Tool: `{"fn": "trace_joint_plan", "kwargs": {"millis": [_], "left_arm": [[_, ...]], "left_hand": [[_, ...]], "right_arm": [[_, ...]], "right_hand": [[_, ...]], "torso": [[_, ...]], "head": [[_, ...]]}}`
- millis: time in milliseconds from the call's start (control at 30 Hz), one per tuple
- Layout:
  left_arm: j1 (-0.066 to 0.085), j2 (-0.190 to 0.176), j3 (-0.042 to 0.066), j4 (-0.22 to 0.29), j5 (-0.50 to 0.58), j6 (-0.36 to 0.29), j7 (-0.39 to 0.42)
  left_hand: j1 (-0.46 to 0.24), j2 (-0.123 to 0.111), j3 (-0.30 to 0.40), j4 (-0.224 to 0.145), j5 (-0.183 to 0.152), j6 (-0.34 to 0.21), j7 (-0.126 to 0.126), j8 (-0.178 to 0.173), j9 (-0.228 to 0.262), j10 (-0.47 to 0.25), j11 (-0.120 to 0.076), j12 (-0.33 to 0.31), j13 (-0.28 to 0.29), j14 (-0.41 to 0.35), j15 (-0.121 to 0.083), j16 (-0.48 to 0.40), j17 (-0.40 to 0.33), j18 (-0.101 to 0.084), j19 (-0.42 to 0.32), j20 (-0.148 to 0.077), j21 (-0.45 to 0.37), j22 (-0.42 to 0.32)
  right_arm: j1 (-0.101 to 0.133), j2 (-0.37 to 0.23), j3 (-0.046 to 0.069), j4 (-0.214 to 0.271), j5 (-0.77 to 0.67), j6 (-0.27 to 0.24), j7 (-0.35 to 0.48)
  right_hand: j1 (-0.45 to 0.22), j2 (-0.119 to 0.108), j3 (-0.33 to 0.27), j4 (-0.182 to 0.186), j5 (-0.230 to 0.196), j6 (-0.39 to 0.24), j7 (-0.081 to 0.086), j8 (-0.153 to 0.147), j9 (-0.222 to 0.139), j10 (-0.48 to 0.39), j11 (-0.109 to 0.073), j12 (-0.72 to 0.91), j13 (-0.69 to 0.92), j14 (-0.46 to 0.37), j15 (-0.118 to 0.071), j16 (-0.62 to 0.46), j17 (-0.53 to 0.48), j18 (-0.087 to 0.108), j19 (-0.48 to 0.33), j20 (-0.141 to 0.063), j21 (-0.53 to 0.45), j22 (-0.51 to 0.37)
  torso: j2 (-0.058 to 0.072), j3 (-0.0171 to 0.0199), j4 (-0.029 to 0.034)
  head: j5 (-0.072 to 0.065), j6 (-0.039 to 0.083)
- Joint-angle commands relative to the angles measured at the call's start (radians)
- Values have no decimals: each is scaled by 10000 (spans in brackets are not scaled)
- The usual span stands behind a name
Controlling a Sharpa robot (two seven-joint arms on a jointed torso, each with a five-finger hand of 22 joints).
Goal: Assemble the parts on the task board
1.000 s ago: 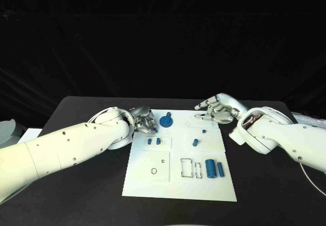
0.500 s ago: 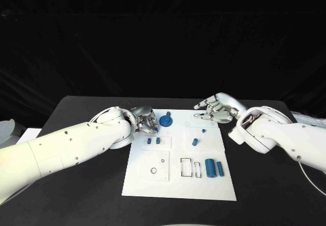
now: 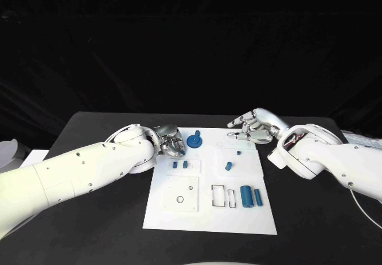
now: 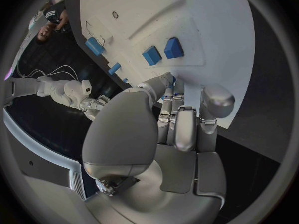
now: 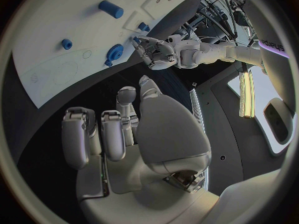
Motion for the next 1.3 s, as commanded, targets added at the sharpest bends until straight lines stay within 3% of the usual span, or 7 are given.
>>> {"fn": "trace_joint_plan", "kwargs": {"millis": [33,367,600,767,1133,1200,1300], "left_arm": [[-21,6,-24,11,-106,453,-193],[-22,36,-26,-15,-104,397,-111],[-24,60,-33,-69,-72,300,-130],[-24,59,-36,-94,-7,252,-141],[-24,44,-38,-126,17,197,-160],[-25,23,-39,-128,19,160,-153],[-25,-76,-38,-104,87,-4,-52]], "left_hand": [[-116,-5,14,-59,-17,92,9,17,14,77,-10,-46,16,305,-15,26,-16,-88,256,-23,-55,-39],[-200,-47,6,-91,-18,-21,40,-95,-25,-3,23,-178,-3,295,-3,20,-49,-82,248,-20,-107,-68],[-369,-235,45,-160,58,-926,322,-616,-197,-327,247,-518,-32,285,168,39,-74,-119,242,75,-122,-59],[-436,-332,46,-188,116,-1320,423,-617,-197,-481,348,-594,-30,273,251,51,-103,-127,214,141,-174,-81],[-490,-381,16,-189,115,-1485,490,-610,-190,-564,404,-621,-27,243,297,28,-184,-121,189,181,-236,-116],[-490,-384,17,-194,116,-1525,501,-608,-189,-600,417,-635,-30,237,307,24,-201,-120,185,190,-244,-119],[-485,-385,22,-201,119,-1553,512,-603,-186,-644,430,-652,-34,230,318,17,-226,-124,185,200,-225,-103]], "right_arm": [[-6,9,1,6,-33,54,84],[-6,10,1,2,-33,56,79],[-6,7,1,6,-32,-12,145],[-6,3,1,1,-31,-17,145],[-6,-15,1,-20,-112,125,-53],[-6,-22,1,-41,-215,227,-194],[-6,-42,1,-97,-490,440,-474]], "right_hand": [[29,39,-29,-37,63,55,0,-13,3,-41,29,-58,-8,762,-36,-47,1365,198,-9,-12,-36,449],[29,39,-29,-37,63,55,0,-13,3,-41,29,-58,-8,762,-36,-47,1365,198,-9,-12,-36,449],[29,39,-37,-34,64,54,0,-13,3,-30,29,-44,-7,763,-37,-47,1367,197,-7,-12,-35,451],[29,39,-37,-34,64,54,0,-13,3,-30,29,-44,-7,763,-37,-47,1367,197,-7,-12,-35,451],[50,38,-38,-43,67,50,0,-14,3,-77,27,-171,-103,753,-37,-78,1325,212,-38,-12,-74,387],[141,58,-15,-85,68,39,0,-18,1,-184,24,-416,-291,749,-41,-95,1308,225,-65,-15,-113,329],[531,147,136,-223,-64,48,17,-8,5,-962,24,-2028,-1461,697,-49,-248,1130,315,-258,-25,-379,-84]], "torso": [[1,-6,-1],[4,-3,-1],[0,0,-4],[-2,0,2],[-3,-4,2],[-3,-9,-4],[-7,-10,-14]], "head": [[8,-7],[12,-6],[3,-12],[-7,-8],[-10,-11],[-6,-4],[-9,5]]}}
